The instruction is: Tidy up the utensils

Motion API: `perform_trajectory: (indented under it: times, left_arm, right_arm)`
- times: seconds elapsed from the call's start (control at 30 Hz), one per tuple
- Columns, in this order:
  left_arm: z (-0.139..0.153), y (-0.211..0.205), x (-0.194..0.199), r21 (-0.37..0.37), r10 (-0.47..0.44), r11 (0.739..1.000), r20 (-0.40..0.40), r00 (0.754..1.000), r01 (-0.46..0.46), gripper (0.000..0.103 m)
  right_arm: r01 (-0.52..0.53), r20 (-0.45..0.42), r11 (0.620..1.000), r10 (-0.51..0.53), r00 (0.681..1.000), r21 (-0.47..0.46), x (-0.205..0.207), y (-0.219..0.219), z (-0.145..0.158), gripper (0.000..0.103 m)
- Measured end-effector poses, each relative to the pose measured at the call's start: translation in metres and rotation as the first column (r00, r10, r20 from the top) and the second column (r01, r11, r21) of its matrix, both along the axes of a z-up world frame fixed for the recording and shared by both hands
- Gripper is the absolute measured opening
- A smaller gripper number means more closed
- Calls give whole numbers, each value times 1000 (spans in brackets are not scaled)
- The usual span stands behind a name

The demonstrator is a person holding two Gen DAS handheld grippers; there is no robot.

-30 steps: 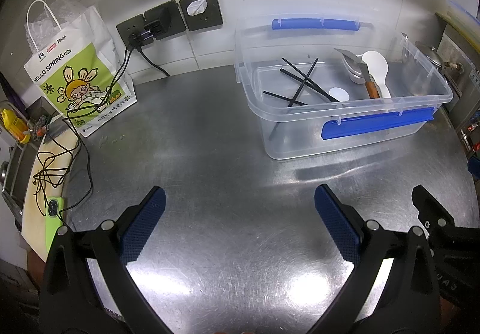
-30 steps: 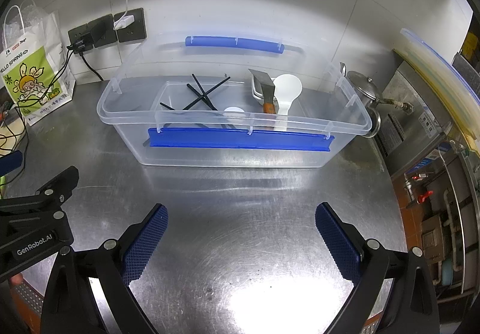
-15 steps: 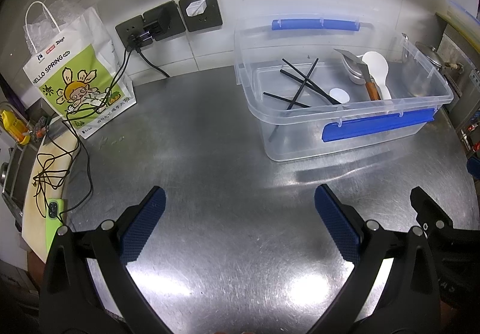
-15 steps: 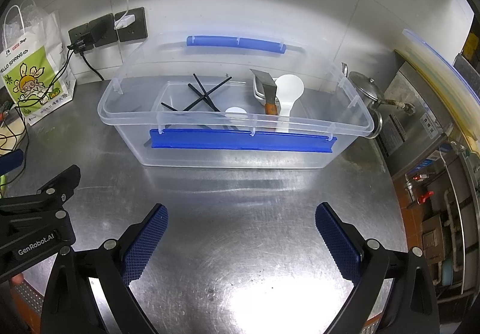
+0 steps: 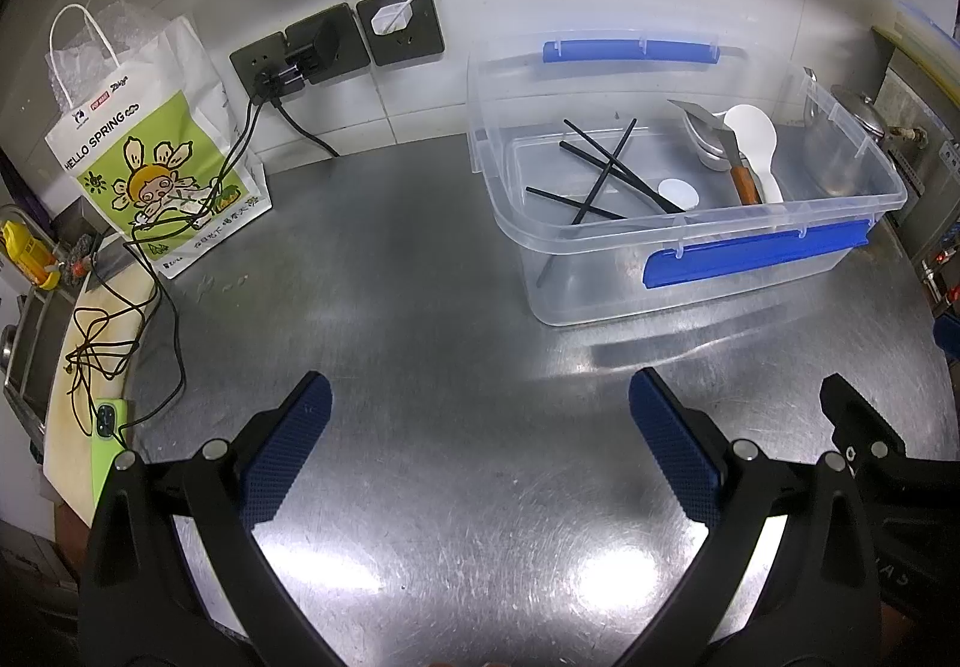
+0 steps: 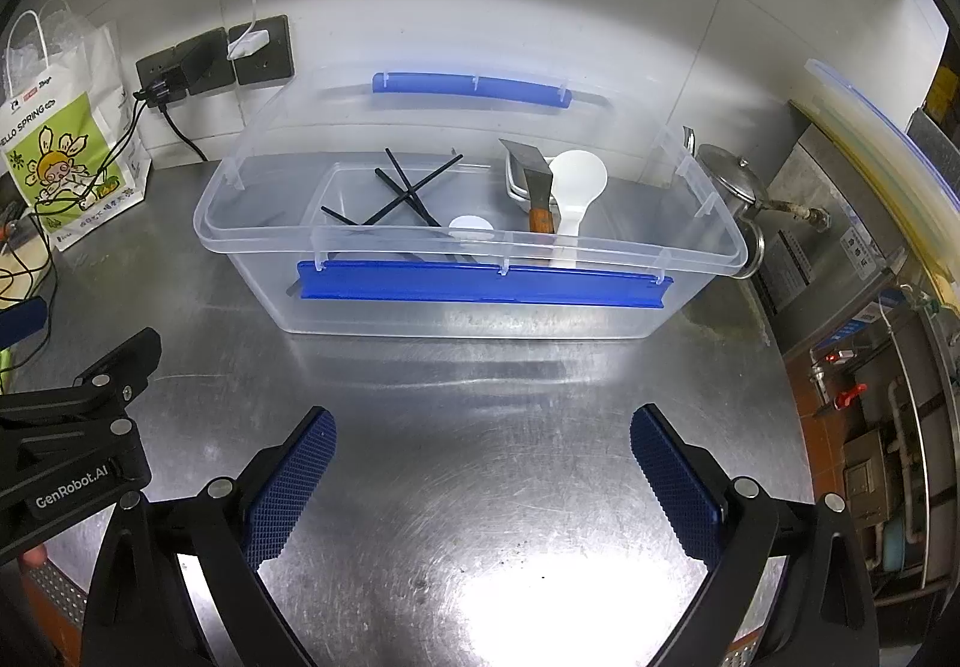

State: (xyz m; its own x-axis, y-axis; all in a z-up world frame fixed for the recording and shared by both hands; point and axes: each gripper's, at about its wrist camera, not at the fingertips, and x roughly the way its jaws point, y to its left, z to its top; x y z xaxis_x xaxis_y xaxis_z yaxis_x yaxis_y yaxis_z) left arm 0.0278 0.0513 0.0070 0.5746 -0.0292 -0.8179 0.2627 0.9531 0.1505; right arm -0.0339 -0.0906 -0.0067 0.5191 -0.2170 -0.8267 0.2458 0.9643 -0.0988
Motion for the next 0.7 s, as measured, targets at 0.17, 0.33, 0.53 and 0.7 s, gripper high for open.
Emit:
perform_trajectory:
  times: [0.17,0.33,0.53,0.7]
  left_arm:
    - [0,-1,4,-3,0,1000,-2,1000,0,96]
    - [0,-1,4,-7,-1,1000,-4,1000,1,96]
    - [1,-1,2,-5,0,1000,-2,1000,0,96]
    - [1,-1,1,-6,0,1000,-3,1000,0,96]
  right_arm:
    - [0,-1,1000,0,1000,0,0,0,0,98]
    - [2,-1,1000,-2,1000,-2,0,-1,0,98]
    - [0,-1,1000,0,1000,1,-2,-3,0,98]
    - [0,-1,1000,0,1000,2,-2,-3,0,98]
